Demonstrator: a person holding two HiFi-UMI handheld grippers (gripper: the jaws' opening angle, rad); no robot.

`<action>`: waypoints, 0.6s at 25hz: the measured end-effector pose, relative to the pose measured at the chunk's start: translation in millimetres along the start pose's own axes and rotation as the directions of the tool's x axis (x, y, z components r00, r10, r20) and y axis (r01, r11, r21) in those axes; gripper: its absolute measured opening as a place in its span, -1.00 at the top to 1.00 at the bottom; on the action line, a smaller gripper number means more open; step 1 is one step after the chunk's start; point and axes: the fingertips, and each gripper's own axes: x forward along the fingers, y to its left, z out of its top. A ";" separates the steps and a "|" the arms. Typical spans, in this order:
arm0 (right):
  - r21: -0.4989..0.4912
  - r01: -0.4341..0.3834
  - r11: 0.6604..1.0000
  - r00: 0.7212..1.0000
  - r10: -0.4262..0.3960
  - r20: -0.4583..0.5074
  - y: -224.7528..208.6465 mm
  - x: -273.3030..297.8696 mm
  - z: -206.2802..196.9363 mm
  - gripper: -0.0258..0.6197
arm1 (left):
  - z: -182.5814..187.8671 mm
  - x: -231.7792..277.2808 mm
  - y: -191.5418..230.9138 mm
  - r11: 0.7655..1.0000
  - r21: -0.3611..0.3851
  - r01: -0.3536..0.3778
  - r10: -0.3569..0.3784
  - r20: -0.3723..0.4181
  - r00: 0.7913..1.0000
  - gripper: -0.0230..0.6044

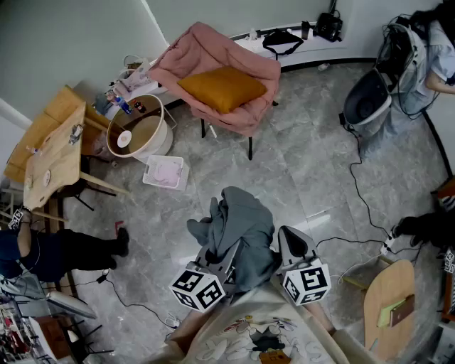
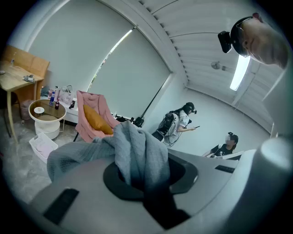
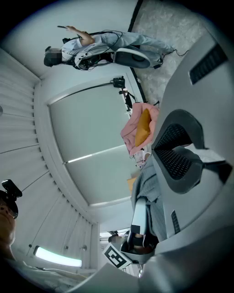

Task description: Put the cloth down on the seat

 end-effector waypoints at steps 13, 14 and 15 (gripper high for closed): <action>0.022 -0.059 0.998 0.998 0.058 0.038 -10.1 -14.1 12.4 0.86 | -6.2 17.7 -26.8 0.999 -0.031 0.028 -0.028 -0.005 1.000 0.64; 0.042 -0.067 0.997 0.997 0.065 0.041 -12.9 -15.2 12.0 0.86 | -5.8 19.4 -29.0 0.999 -0.031 0.027 -0.027 -0.004 1.000 0.64; 0.056 -0.071 0.996 0.997 0.069 0.042 -15.6 -14.3 11.7 0.86 | -3.9 21.1 -30.0 0.999 -0.030 0.027 -0.027 -0.001 1.000 0.64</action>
